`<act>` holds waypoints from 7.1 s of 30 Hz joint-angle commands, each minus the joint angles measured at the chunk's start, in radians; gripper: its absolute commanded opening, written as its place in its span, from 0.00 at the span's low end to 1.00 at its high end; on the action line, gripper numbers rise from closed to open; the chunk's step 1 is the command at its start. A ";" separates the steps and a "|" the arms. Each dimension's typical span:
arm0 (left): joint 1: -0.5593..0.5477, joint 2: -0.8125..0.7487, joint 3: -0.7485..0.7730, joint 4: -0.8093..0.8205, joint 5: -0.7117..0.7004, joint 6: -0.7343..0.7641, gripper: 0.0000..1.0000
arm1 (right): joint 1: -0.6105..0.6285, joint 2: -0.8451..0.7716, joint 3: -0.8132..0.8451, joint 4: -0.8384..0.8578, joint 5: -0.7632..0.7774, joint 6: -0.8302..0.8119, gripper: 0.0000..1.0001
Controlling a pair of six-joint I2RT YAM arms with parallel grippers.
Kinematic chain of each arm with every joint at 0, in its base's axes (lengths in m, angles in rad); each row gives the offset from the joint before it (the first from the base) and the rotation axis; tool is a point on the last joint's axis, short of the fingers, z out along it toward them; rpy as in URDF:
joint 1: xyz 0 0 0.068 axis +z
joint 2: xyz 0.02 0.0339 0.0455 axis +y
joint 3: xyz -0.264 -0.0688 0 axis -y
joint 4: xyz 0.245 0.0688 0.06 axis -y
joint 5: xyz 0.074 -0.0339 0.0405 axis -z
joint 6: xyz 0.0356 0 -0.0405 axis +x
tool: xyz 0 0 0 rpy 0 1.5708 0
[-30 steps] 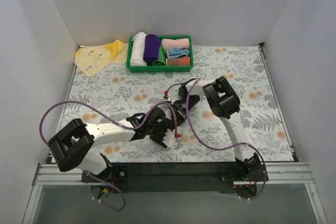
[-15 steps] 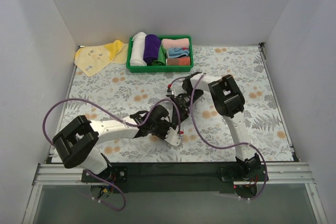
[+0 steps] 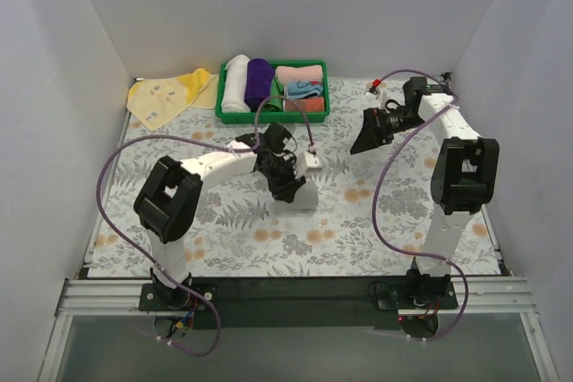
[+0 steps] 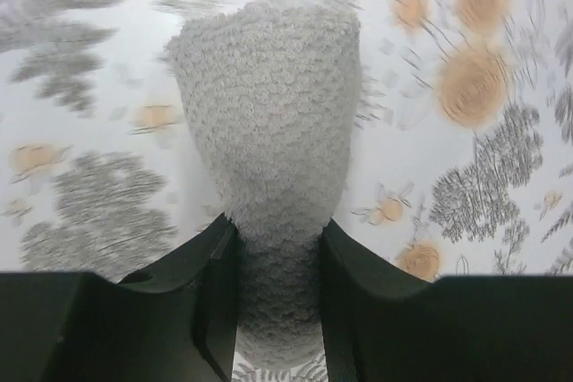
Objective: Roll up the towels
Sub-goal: Place the rolled towel into the container, then move the towel to the center of the board, then flatten the towel
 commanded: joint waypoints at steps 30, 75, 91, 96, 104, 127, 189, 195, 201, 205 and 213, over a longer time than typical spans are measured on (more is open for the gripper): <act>0.381 0.628 1.004 0.342 -0.339 -0.811 0.00 | -0.052 -0.208 -0.289 -0.023 -0.079 -0.047 0.99; 0.394 0.608 0.952 0.491 -0.474 -0.991 0.67 | -0.052 -0.223 -0.340 -0.024 -0.105 -0.055 0.99; 0.392 0.285 0.868 0.373 -0.306 -0.602 0.98 | -0.052 -0.335 -0.231 -0.014 0.064 0.000 0.99; 0.417 0.099 0.826 0.128 -0.341 -0.467 0.98 | -0.054 -0.392 -0.222 -0.015 0.239 0.014 0.99; 0.554 -0.119 0.685 -0.248 -0.369 -0.279 0.95 | -0.080 -0.521 -0.346 0.026 0.355 0.022 0.99; 0.931 0.456 0.936 -0.275 -0.230 -0.109 0.73 | -0.080 -0.570 -0.509 0.103 0.320 -0.018 0.99; 0.068 0.370 0.973 -0.381 0.191 -0.153 0.53 | -0.085 -0.463 -0.427 -0.004 0.221 -0.092 0.83; 0.338 0.121 0.659 -0.397 0.294 -0.065 0.53 | -0.072 -0.352 -0.349 0.071 0.251 -0.002 0.74; 0.585 -0.056 0.435 -0.439 0.161 0.141 0.47 | 0.024 -0.256 -0.285 0.177 0.432 0.126 0.72; 0.661 -0.105 0.276 -0.384 0.064 0.202 0.48 | 0.107 -0.213 -0.272 0.239 0.547 0.166 0.72; 0.667 -0.107 0.160 -0.335 0.015 0.319 0.52 | 0.219 -0.156 -0.314 0.361 0.835 0.221 0.75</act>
